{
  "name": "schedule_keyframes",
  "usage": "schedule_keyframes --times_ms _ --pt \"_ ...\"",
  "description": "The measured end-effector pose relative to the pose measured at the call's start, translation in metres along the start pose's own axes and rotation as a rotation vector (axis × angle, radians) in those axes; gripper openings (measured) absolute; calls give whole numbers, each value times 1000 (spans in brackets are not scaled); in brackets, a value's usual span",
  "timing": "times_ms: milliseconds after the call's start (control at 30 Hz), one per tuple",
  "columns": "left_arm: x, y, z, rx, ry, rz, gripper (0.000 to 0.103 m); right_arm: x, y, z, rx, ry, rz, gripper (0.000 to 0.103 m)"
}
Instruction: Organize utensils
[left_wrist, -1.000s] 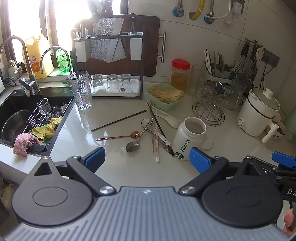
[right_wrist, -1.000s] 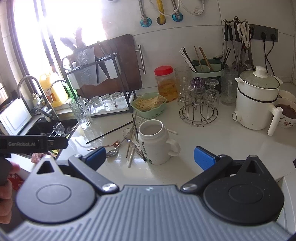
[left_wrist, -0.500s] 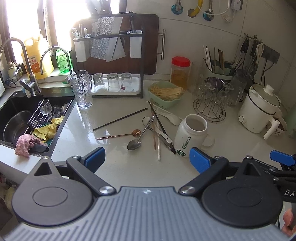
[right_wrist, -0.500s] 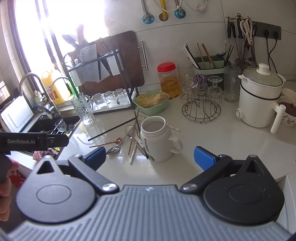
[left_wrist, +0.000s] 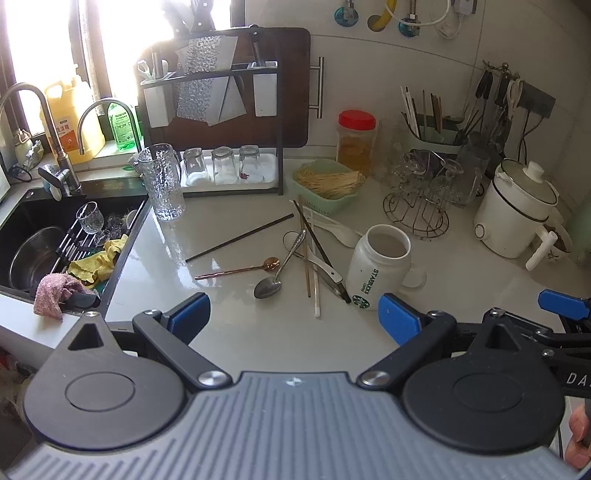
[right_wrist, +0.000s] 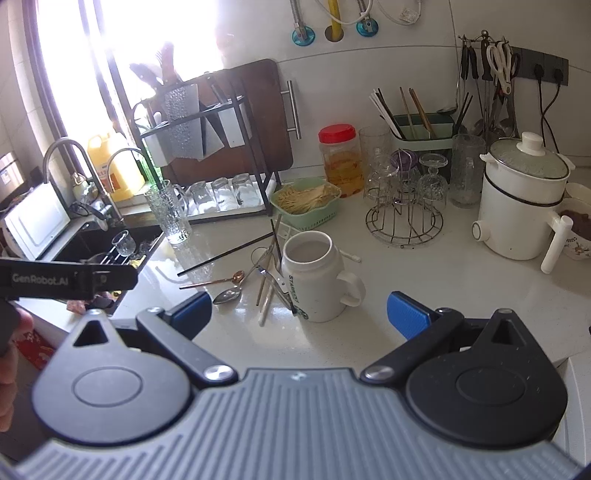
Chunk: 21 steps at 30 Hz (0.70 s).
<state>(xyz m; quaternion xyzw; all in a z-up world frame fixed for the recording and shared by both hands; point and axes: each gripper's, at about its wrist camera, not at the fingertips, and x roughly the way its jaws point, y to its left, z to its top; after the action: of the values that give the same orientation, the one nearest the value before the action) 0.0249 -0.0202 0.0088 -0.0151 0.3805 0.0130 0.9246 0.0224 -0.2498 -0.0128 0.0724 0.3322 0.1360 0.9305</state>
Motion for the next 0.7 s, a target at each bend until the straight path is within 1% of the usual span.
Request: schedule_keyframes --times_ms 233,400,700 --pt "-1 -4 4 11 1 2 99 -2 -1 0 6 -3 13 103" --pt "-4 -7 5 18 3 -11 99 -5 -2 1 0 -3 17 103" --pt "-2 -2 6 -1 20 3 99 -6 -1 3 1 1 33 103"
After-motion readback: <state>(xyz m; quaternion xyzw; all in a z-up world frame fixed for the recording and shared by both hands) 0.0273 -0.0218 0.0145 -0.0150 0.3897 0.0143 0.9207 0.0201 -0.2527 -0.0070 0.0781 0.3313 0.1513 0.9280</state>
